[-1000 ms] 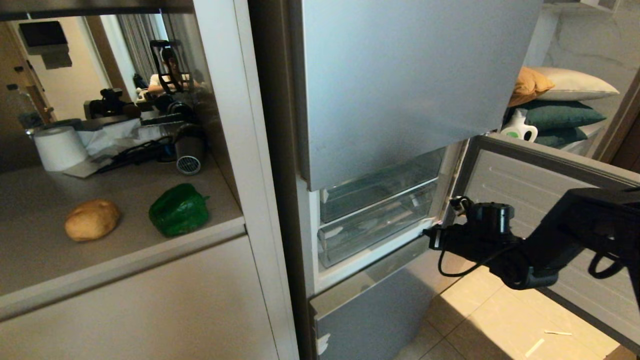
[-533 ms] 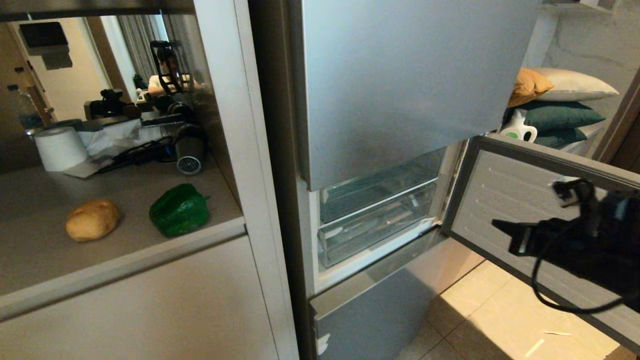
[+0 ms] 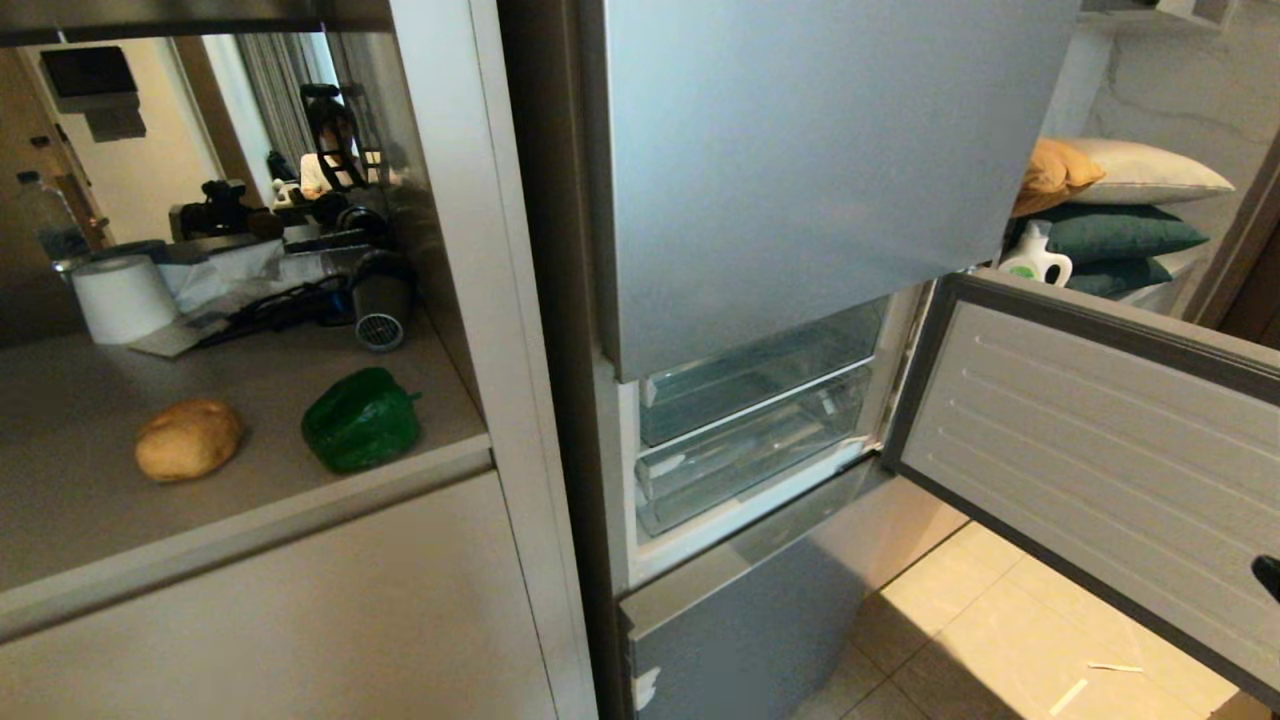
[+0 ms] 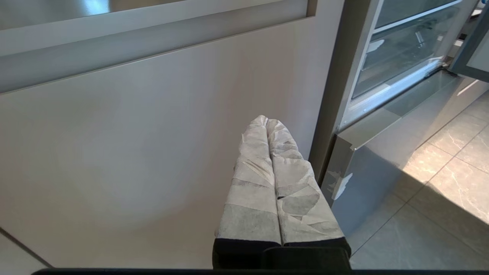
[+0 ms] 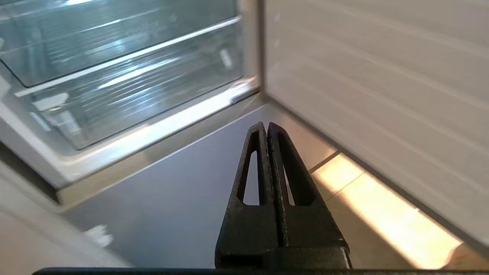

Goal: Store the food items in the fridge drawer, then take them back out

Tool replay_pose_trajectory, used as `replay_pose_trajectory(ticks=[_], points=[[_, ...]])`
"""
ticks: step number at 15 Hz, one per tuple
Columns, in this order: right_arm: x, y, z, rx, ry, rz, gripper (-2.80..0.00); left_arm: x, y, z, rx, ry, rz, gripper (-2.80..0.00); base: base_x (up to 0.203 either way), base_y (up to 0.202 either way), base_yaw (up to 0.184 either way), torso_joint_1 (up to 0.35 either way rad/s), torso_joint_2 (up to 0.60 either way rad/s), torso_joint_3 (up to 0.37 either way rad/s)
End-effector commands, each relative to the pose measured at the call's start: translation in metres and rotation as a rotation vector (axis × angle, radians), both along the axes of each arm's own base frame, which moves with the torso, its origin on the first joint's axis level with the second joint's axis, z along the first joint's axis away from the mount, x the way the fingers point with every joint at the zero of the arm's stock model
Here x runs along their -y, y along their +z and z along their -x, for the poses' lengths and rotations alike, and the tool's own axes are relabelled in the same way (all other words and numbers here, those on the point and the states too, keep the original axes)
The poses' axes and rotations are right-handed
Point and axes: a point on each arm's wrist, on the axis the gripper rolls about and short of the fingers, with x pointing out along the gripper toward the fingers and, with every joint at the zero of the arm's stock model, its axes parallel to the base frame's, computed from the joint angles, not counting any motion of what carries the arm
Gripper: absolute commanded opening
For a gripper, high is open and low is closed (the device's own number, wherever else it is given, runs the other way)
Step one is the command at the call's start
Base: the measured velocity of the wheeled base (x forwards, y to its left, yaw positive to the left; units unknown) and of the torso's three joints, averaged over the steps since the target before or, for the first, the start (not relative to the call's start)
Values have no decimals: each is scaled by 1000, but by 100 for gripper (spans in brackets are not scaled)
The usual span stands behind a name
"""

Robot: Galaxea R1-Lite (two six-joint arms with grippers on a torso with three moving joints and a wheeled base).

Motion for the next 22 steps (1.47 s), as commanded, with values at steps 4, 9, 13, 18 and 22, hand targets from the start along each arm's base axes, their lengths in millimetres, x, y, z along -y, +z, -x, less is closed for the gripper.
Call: replay_pose_trajectory(ticks=[4, 9, 13, 18, 22], points=[[-17, -17, 55, 154, 23, 82, -280, 0, 0, 0, -1, 0, 0, -280, 0, 0, 0, 0, 0, 0], [-21, -45, 72, 31, 101, 187, -280, 0, 0, 0, -1, 0, 0, -280, 0, 0, 0, 0, 0, 0], [-19, -57, 74, -72, 93, 223, -280, 0, 0, 0, -1, 0, 0, -280, 0, 0, 0, 0, 0, 0], [-18, -68, 94, 65, 70, 214, -280, 0, 0, 0, -1, 0, 0, -280, 0, 0, 0, 0, 0, 0], [-18, -69, 97, 103, 61, 140, -280, 0, 0, 0, -1, 0, 2, -280, 0, 0, 0, 0, 0, 0]])
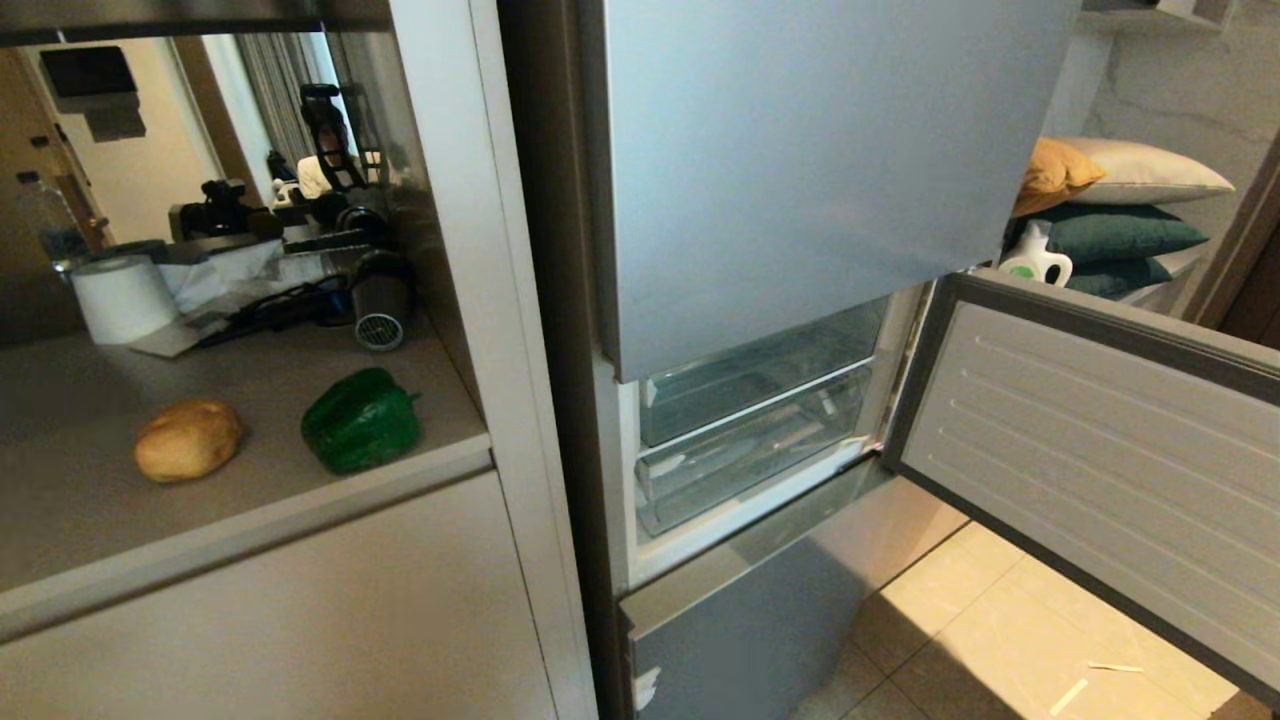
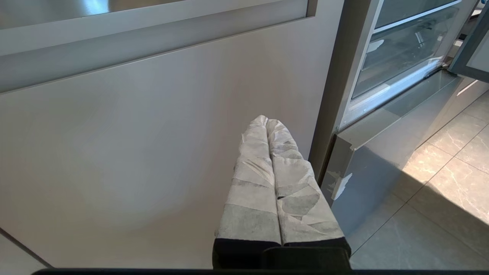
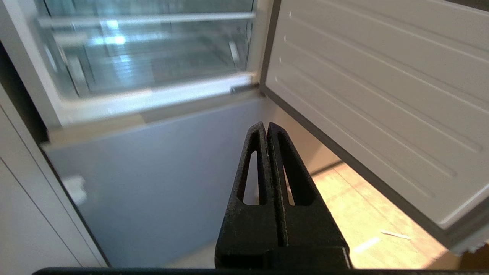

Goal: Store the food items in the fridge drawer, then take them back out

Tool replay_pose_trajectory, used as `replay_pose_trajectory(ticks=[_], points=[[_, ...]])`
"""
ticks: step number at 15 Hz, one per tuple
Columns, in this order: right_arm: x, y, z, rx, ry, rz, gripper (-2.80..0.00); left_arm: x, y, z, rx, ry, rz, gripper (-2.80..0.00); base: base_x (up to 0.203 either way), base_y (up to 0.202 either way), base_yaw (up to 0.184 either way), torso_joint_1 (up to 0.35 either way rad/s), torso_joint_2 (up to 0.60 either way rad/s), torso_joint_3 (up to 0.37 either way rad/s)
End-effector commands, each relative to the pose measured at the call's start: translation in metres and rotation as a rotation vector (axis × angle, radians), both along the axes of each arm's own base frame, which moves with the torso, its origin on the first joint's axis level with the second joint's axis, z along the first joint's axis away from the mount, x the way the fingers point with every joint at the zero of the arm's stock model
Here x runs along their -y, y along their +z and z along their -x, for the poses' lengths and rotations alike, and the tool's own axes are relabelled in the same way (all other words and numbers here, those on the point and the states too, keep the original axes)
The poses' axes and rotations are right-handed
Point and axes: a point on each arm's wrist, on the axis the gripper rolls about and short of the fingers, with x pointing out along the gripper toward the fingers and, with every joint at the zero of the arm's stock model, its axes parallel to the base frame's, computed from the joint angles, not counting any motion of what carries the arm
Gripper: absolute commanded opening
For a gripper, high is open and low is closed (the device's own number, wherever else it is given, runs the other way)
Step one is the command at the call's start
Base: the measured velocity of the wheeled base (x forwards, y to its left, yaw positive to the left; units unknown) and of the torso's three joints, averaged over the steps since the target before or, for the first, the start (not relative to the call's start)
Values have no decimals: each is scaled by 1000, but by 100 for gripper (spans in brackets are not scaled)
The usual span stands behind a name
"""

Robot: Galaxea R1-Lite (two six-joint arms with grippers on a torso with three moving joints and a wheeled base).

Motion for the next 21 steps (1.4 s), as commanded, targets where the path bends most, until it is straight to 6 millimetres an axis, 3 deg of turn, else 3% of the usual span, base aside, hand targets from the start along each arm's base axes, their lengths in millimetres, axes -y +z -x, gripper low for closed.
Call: replay_pose_trajectory(ticks=[1, 21], points=[[0, -9, 0, -4, 0, -18, -280, 0, 0, 0, -1, 0, 0, -280, 0, 0, 0, 0, 0, 0], [0, -9, 0, -4, -7, -40, -280, 0, 0, 0, -1, 0, 0, -280, 0, 0, 0, 0, 0, 0]])
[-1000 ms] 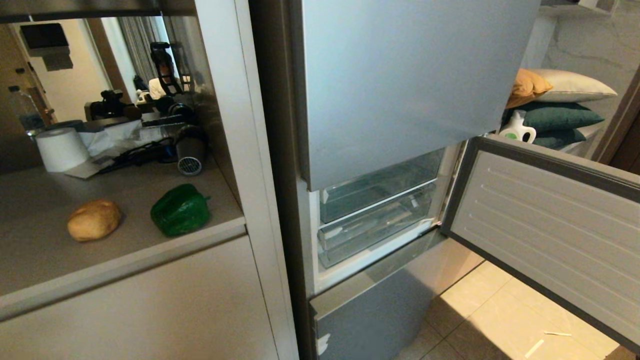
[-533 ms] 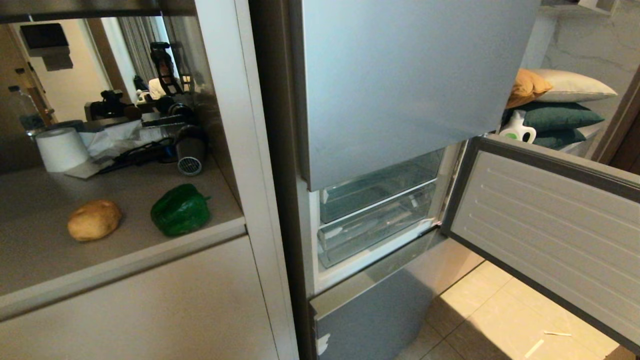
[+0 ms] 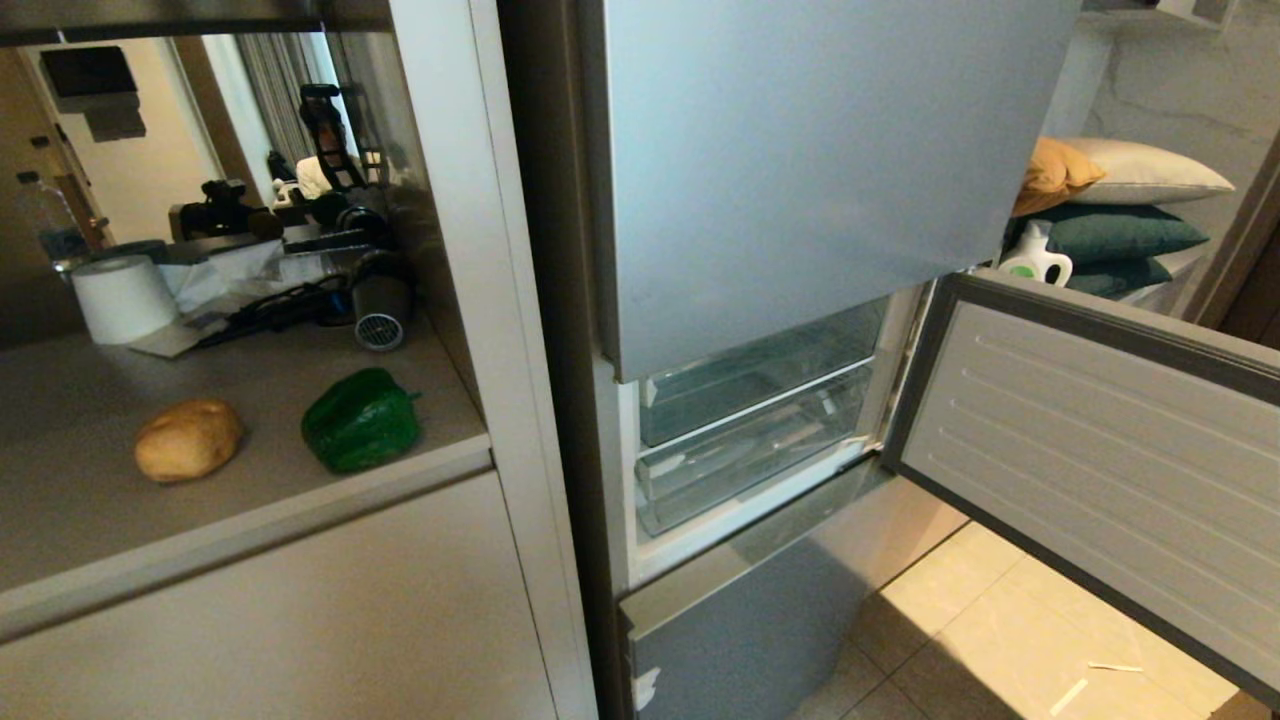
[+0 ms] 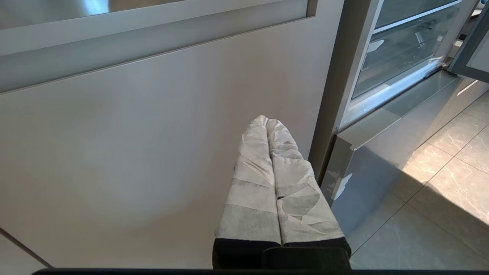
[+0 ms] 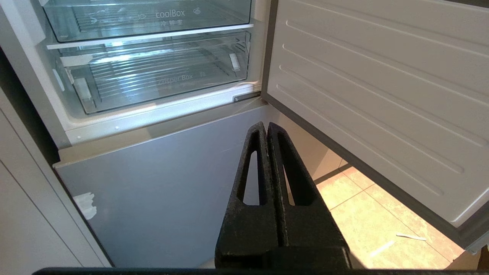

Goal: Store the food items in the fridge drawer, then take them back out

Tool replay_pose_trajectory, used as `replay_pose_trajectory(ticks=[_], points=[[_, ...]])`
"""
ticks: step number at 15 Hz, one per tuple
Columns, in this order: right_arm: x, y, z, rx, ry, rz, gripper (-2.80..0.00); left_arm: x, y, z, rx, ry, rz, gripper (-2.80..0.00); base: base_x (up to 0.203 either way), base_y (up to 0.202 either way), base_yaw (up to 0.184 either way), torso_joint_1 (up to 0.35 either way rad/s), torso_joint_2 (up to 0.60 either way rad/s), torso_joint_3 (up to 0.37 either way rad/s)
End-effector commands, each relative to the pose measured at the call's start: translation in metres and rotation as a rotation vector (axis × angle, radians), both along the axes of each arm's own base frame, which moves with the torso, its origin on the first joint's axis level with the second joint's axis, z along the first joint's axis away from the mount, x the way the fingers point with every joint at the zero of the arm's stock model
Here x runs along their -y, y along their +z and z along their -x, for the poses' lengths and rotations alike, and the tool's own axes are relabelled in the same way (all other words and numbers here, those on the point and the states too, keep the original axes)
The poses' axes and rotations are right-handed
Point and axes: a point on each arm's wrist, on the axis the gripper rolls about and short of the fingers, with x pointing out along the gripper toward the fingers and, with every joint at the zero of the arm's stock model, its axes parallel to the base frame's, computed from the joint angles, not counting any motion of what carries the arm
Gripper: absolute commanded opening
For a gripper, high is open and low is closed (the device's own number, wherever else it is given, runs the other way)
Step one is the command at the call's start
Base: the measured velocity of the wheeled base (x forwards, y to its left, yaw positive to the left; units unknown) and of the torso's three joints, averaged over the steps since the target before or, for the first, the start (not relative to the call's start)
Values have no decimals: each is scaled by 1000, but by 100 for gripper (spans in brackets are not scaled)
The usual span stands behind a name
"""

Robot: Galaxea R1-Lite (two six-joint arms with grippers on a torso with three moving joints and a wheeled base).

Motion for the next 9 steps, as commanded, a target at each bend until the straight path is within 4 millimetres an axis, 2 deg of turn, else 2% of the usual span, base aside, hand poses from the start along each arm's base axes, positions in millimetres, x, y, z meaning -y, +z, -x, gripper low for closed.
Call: replay_pose_trajectory(ticks=[1, 6, 9], points=[[0, -8, -3, -31, 0, 0, -280, 0, 0, 0, -1, 0, 0, -280, 0, 0, 0, 0, 0, 0], [0, -8, -3, -31, 0, 0, -280, 0, 0, 0, -1, 0, 0, -280, 0, 0, 0, 0, 0, 0], [0, -8, -3, -31, 0, 0, -280, 0, 0, 0, 0, 0, 0, -280, 4, 4, -127, 2, 3, 3]])
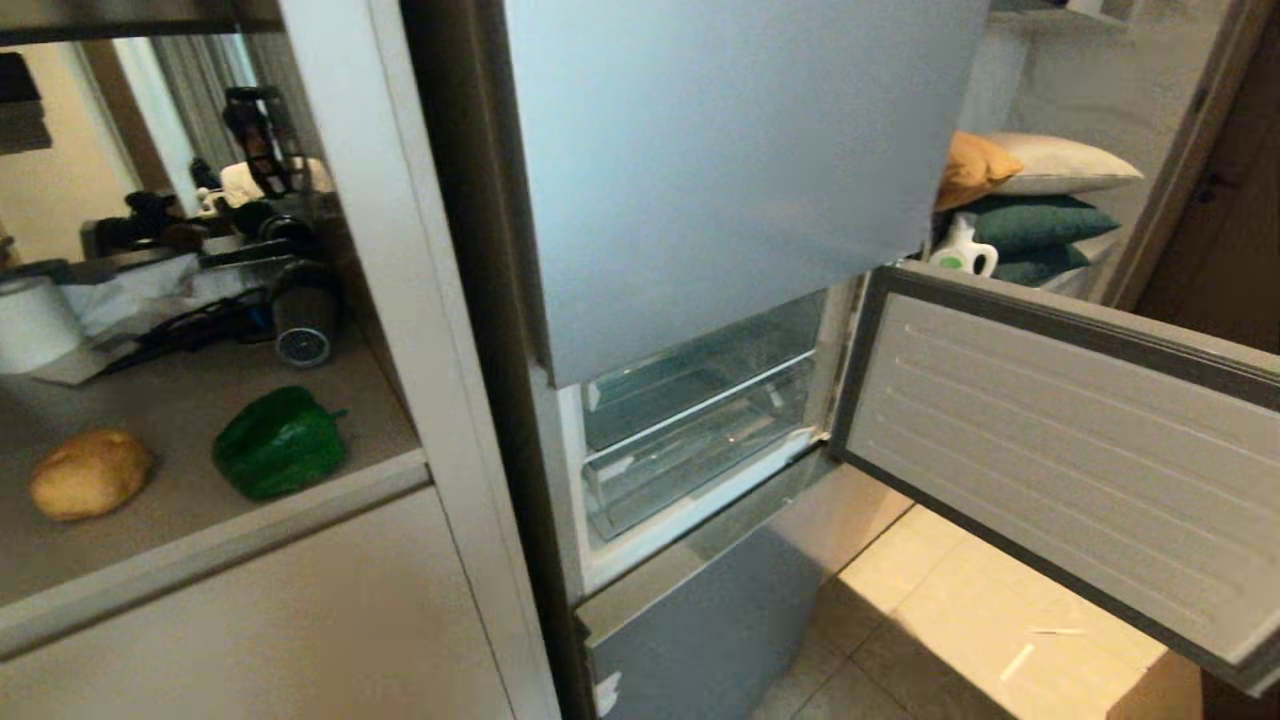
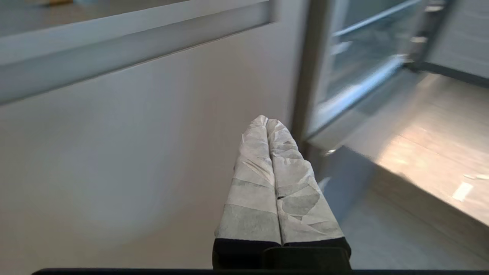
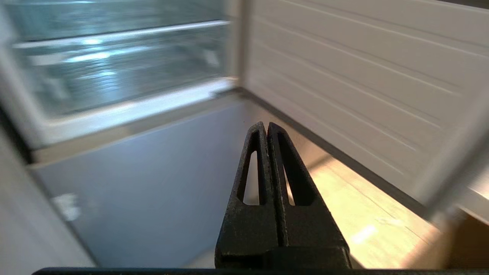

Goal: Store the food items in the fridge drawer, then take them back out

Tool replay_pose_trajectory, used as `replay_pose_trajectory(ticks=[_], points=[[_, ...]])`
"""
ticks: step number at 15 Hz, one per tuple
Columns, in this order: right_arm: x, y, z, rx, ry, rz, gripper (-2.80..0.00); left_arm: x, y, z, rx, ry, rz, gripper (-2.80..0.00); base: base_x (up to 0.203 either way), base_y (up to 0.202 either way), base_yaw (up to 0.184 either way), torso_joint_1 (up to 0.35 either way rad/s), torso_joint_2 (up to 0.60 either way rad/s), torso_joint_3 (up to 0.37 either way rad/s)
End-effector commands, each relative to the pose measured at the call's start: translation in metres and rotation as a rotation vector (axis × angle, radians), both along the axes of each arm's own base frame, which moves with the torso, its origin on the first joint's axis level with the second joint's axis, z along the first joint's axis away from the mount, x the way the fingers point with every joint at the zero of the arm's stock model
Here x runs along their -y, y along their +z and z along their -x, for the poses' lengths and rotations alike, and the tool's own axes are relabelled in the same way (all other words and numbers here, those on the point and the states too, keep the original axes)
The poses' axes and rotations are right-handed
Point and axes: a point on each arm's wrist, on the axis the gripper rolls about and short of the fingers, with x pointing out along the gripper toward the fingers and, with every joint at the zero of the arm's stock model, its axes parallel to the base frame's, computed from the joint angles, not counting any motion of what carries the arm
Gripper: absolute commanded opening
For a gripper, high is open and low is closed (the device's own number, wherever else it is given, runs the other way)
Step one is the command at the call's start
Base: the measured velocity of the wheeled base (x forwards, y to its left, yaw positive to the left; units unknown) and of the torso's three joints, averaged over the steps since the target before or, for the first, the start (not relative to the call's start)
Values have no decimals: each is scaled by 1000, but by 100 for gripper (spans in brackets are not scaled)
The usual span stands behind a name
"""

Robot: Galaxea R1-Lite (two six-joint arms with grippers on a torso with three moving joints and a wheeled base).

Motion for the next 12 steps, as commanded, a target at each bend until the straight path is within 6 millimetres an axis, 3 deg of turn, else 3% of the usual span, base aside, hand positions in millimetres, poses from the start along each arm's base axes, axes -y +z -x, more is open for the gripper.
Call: replay_pose_trajectory(ticks=[1, 6, 10, 12], points=[[0, -8, -3, -32, 0, 1, -280, 0, 0, 0, -1, 0, 0, -280, -1, 8, -177, 0, 7, -2], [0, -8, -3, -28, 1, -5, -280, 0, 0, 0, -1, 0, 0, -280, -2, 6, -133, 2, 2, 4], [0, -8, -3, -30, 2, 22, -280, 0, 0, 0, -1, 0, 0, -280, 0, 0, 0, 0, 0, 0], [0, 4, -1, -16, -2, 17, -280, 0, 0, 0, -1, 0, 0, -280, 0, 0, 0, 0, 0, 0]])
